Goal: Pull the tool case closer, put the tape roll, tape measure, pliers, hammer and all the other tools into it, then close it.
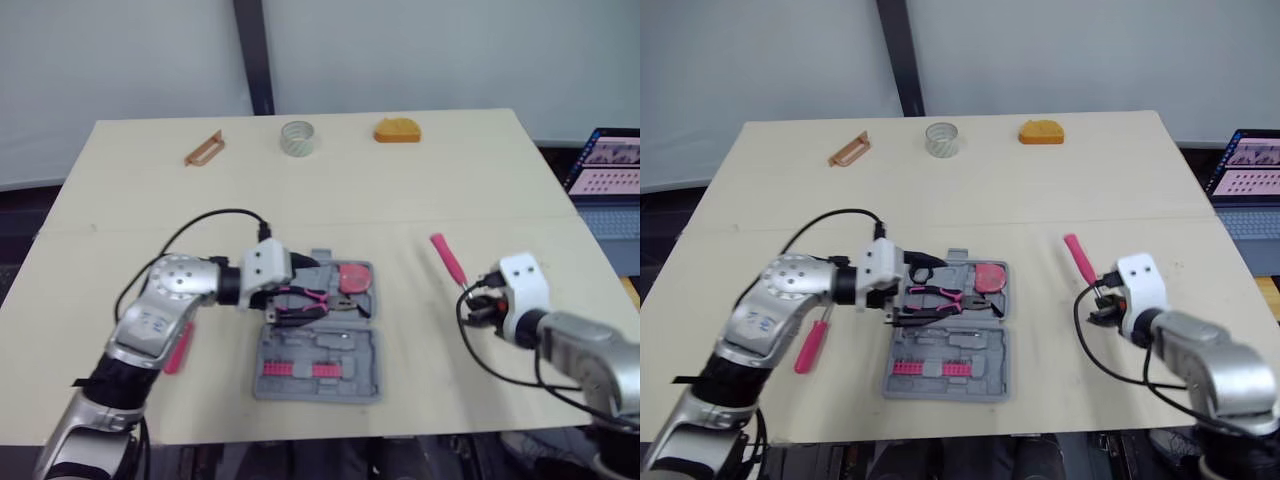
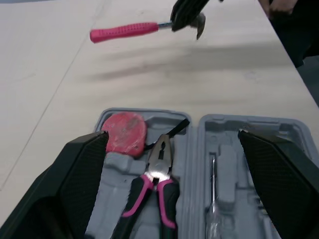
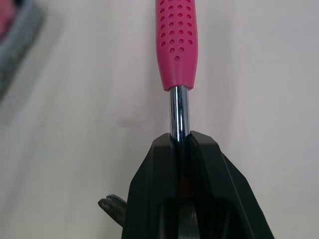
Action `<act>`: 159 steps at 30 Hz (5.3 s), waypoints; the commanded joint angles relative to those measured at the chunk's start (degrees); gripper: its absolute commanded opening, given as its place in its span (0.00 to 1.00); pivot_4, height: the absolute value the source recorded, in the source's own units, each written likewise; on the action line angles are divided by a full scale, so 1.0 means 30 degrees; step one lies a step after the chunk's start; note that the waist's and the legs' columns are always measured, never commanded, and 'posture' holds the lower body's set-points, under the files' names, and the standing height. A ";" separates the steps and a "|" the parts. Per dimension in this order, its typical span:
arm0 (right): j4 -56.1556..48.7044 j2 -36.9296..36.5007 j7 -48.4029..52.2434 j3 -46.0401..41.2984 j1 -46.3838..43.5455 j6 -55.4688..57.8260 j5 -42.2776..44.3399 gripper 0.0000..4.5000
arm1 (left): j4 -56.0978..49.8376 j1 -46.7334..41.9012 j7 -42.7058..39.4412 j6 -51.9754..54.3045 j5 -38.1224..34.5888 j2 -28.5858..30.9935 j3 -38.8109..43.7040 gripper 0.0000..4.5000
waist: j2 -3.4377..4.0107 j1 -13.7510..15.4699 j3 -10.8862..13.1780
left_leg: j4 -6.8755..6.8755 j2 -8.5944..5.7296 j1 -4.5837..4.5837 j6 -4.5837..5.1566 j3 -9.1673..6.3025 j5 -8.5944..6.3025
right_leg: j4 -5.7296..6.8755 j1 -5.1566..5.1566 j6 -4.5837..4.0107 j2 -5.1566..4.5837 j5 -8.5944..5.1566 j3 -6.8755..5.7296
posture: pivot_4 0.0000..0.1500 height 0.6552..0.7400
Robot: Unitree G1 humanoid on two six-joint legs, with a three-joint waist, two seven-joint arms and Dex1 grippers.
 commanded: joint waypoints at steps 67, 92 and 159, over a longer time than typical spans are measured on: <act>0.0066 0.2130 0.7335 2.1436 -1.4829 0.1824 -0.2523 0.01 | -0.1809 1.3106 -0.2281 -0.4728 -0.1018 0.4881 0.7617 1.00 | -0.0174 -0.0783 0.0123 | 0.0030 0.0011 -0.0181 -0.0029 0.0016 0.0014 | 0.0122 -0.0249 -0.0013 -0.0004 0.0006 0.0008 | 1.00 1.00; 0.0422 0.2636 0.7139 2.1722 -1.4495 0.1647 -0.2945 0.01 | -0.1633 1.3218 -0.2154 -0.4922 -0.0958 0.4783 0.7621 1.00 | -0.0176 -0.0785 0.0122 | 0.0031 0.0011 -0.0179 -0.0029 0.0017 0.0014 | 0.0125 -0.0249 -0.0013 -0.0004 0.0006 0.0009 | 1.00 1.00; 0.8172 0.5490 1.0491 1.4439 -0.4294 -1.7975 -0.5162 0.01 | -0.3061 1.1153 -0.0912 -0.2415 -0.1808 0.4370 0.6549 1.00 | -0.0249 -0.0783 0.0079 | 0.0004 0.0014 -0.0098 -0.0029 0.0053 0.0014 | 0.0137 -0.0207 -0.0014 -0.0004 0.0006 0.0009 | 1.00 1.00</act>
